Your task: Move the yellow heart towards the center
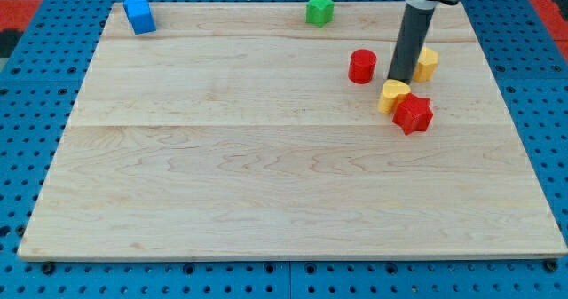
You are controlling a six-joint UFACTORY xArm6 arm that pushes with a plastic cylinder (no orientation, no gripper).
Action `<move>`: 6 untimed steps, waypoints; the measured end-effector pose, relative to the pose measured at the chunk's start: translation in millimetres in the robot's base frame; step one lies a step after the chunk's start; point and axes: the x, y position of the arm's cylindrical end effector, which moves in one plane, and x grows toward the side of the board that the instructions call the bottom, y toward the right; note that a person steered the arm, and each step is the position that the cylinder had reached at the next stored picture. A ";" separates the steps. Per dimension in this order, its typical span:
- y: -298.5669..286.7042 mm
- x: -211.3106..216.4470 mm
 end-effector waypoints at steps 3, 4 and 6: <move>-59.5 42.7; -103.0 42.7; -90.7 21.8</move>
